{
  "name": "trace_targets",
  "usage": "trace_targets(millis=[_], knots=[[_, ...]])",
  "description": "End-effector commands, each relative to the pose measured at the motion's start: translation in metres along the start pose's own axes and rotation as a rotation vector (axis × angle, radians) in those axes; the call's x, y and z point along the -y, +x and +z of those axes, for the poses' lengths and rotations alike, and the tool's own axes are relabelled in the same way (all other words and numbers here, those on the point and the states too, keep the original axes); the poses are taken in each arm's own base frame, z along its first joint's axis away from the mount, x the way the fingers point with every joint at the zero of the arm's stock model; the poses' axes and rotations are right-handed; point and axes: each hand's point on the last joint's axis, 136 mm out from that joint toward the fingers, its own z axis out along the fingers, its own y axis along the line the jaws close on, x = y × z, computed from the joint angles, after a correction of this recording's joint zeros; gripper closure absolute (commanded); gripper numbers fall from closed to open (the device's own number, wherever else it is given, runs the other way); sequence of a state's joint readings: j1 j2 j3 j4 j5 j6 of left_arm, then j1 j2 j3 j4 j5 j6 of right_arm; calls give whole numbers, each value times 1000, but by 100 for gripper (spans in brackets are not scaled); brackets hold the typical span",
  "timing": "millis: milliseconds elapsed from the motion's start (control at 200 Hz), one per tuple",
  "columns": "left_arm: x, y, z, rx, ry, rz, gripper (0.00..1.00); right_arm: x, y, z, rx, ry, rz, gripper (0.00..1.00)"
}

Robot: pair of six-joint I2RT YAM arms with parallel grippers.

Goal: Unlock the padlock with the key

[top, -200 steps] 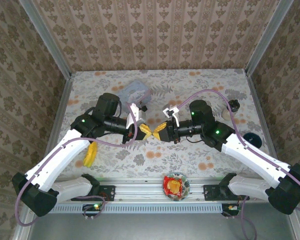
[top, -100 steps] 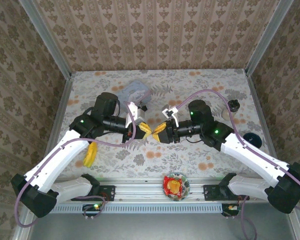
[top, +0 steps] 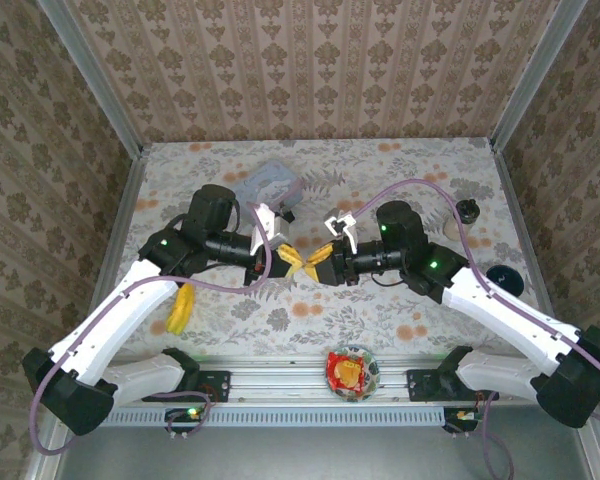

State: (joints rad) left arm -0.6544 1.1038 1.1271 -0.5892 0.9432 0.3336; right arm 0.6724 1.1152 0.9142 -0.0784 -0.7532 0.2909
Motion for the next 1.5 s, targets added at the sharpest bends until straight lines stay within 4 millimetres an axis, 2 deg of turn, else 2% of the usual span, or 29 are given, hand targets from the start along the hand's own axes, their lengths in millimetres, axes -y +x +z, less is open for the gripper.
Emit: trace_targets(millis=[0,195,740,975,1050,1320,1455,1495], knots=[[12,-1,-3,15,35,10,100,-1,-8,-8,45,38,-26,72],[13,-2,-3,17,37,15,100,-6,-8,-10,49,14,-28,81],[9,-4,-2,21,24,10,100,-7,-3,1,20,-57,4,77],[8,-4,-3,23,16,10,100,-5,0,1,12,-51,7,80],[7,-5,-3,26,10,11,100,-5,1,0,12,-47,4,82],[4,-6,-6,41,-7,3,100,-3,3,-2,12,-29,-1,100],[-2,-9,-8,59,-30,-11,100,3,1,-6,35,6,7,100],[-4,-11,-10,69,-44,-18,88,4,0,-7,45,17,9,100]])
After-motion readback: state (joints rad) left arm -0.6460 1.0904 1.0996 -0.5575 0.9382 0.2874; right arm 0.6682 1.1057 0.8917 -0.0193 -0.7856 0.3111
